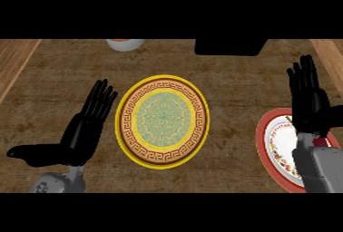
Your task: Pick the pear from the plate and place it in the plate
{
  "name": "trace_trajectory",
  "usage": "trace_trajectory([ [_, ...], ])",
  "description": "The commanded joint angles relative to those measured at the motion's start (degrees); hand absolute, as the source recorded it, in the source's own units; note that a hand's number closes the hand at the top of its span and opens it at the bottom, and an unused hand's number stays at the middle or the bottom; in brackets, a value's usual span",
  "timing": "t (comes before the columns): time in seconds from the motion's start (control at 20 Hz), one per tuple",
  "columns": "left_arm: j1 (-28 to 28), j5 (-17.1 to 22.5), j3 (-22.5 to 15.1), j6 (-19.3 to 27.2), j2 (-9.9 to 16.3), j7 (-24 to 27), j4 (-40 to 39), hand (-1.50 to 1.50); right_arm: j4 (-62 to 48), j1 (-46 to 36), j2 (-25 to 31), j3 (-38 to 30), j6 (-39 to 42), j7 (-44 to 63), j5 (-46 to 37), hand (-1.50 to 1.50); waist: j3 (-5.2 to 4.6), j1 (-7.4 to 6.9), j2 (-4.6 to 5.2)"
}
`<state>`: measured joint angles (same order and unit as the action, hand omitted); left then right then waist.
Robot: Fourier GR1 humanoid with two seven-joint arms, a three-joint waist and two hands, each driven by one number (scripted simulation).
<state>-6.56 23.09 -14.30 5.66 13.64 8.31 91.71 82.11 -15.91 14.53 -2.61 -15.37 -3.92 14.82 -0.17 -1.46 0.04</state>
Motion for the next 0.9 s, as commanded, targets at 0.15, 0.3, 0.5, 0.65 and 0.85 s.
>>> trace_trajectory([
  [0.15, -3.38, -6.25, 4.01, 1.85, 8.17, -1.59, -1.04, 0.00, 5.06, -3.12, 0.82, 10.88, 25.84, -2.02, 8.36, 1.50, 0.60, -1.72, -0.28],
  [0.3, -3.71, -7.97, 3.63, 2.36, 9.54, -2.71, -1.97, 0.00, 6.73, -6.22, 17.72, 13.53, 25.90, -3.44, -11.43, 1.50, -0.91, -0.18, -1.54],
  [0.5, -7.60, -8.39, 7.15, 2.85, 14.15, -9.02, -1.11, 0.00, 1.75, 8.57, 13.50, 19.43, 30.30, -18.61, -12.87, 1.50, 0.38, 1.69, 0.10],
  [0.65, -6.45, -7.39, 8.18, 1.26, 15.32, -9.32, -1.02, 0.00, -2.43, 13.94, 11.37, 14.08, 35.96, -26.45, -1.36, -1.50, 0.37, 1.98, 0.14],
  [0.85, -10.23, -9.55, 6.88, 2.15, 13.13, -11.26, -2.60, 0.00, -9.81, 11.12, 10.59, 10.05, 42.49, -34.14, 2.36, -1.50, 0.26, 1.62, 0.14],
])
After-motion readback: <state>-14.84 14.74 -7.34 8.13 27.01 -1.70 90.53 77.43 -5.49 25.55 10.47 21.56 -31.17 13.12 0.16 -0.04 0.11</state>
